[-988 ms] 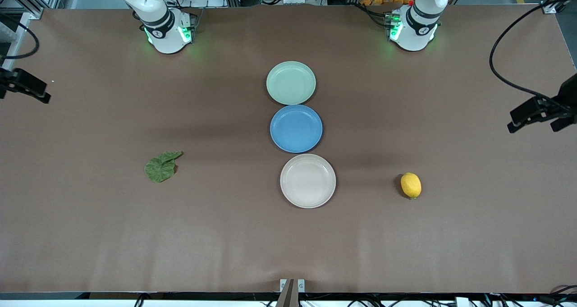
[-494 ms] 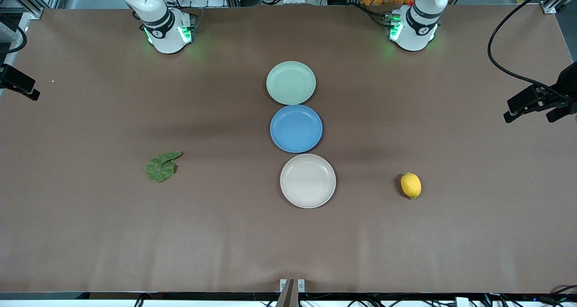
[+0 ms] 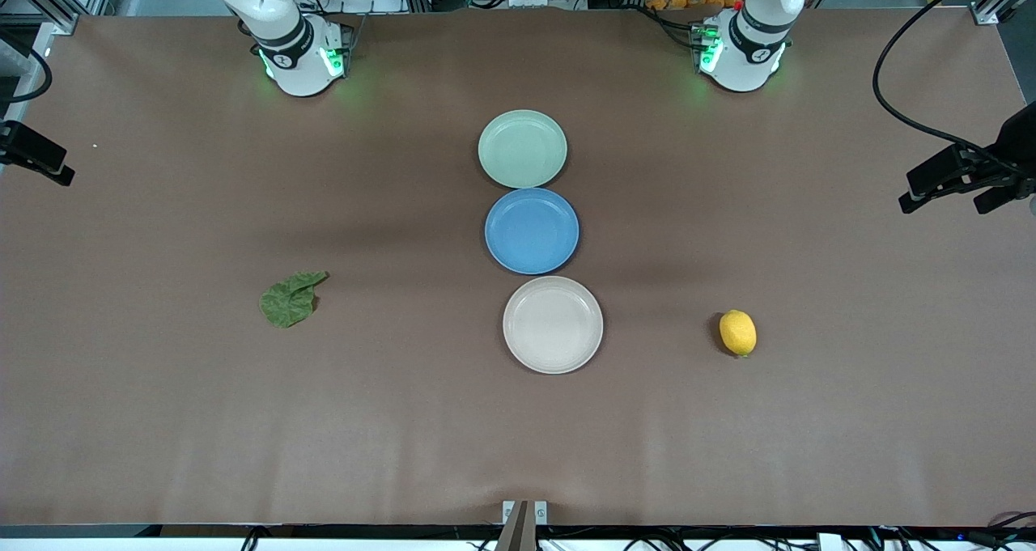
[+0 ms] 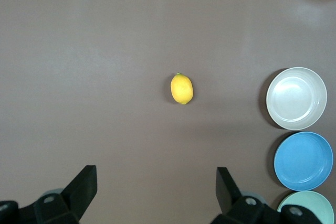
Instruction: Pick lemon and lettuce from plates
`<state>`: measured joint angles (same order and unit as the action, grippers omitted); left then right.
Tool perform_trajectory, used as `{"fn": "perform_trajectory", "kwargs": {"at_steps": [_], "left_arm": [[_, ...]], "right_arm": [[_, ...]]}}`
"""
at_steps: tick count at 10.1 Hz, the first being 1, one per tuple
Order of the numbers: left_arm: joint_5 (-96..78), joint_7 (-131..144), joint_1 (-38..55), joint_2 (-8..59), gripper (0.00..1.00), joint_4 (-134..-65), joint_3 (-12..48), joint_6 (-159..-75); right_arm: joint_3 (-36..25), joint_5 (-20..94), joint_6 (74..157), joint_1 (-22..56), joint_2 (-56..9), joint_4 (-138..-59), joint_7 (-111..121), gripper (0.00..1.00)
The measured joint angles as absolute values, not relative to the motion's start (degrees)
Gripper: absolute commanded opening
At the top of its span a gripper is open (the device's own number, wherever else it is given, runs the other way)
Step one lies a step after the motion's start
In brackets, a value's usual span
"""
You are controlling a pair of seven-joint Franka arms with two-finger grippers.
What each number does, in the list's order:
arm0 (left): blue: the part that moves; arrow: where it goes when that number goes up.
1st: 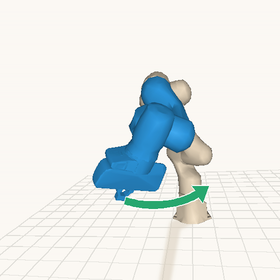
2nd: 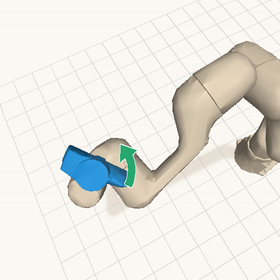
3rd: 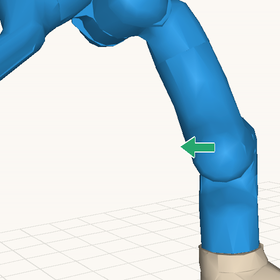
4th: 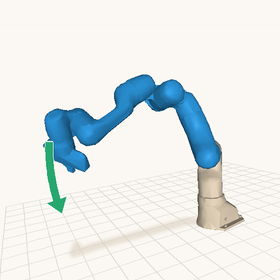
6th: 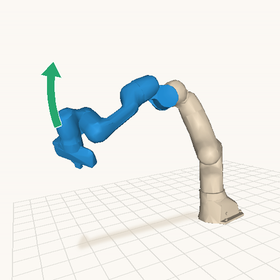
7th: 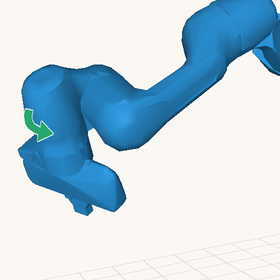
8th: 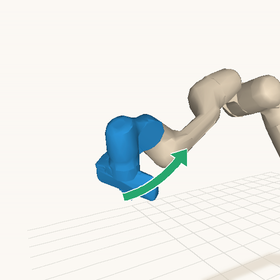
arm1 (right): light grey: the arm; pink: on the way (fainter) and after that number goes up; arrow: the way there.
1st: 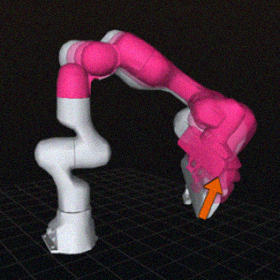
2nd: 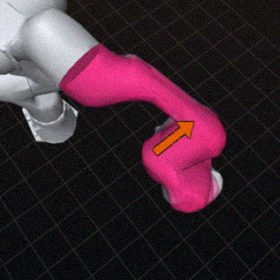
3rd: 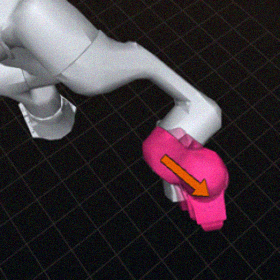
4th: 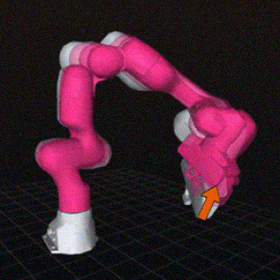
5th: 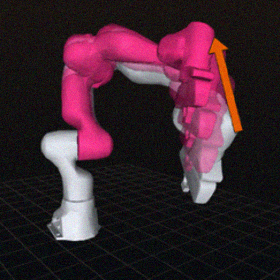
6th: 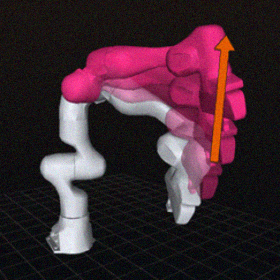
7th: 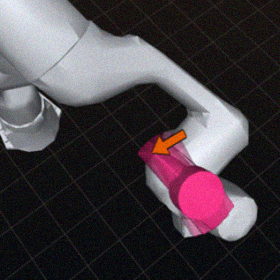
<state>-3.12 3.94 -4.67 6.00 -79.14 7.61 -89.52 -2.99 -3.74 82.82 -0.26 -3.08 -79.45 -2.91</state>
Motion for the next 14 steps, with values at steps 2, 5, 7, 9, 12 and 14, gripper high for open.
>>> {"fn": "perform_trajectory", "kwargs": {"at_steps": [2,5,7,9,12,14], "left_arm": [[-3.12,3.94,-1.24,5.99,1.00,-79.14,4.48,-88.50],[-3.12,3.94,2.88,5.99,1.00,-79.14,0.80,-88.01],[-3.12,3.94,2.89,5.99,1.00,-79.15,0.60,-87.44],[-3.12,3.94,3.01,5.98,1.00,-79.19,0.61,-86.58],[-3.12,3.94,3.34,5.48,1.00,-79.20,0.96,-83.18],[-3.12,3.94,3.22,5.17,1.00,-79.20,0.54,-83.03]], "right_arm": [[-2.98,-3.74,85.42,-0.26,-3.08,-81.84,-2.89,1.00],[-2.81,-3.74,86.46,-0.11,-2.99,-83.11,-2.87,1.00],[-2.81,-3.74,86.59,-0.11,-2.84,-83.04,-2.86,1.00],[-2.87,-3.74,86.83,-0.11,-2.75,-82.71,-2.86,1.00],[-2.88,-3.74,86.98,-0.11,-2.72,-82.67,-2.86,1.00],[-2.84,-3.74,86.97,-0.10,-2.72,-82.67,-2.86,1.00]]}}
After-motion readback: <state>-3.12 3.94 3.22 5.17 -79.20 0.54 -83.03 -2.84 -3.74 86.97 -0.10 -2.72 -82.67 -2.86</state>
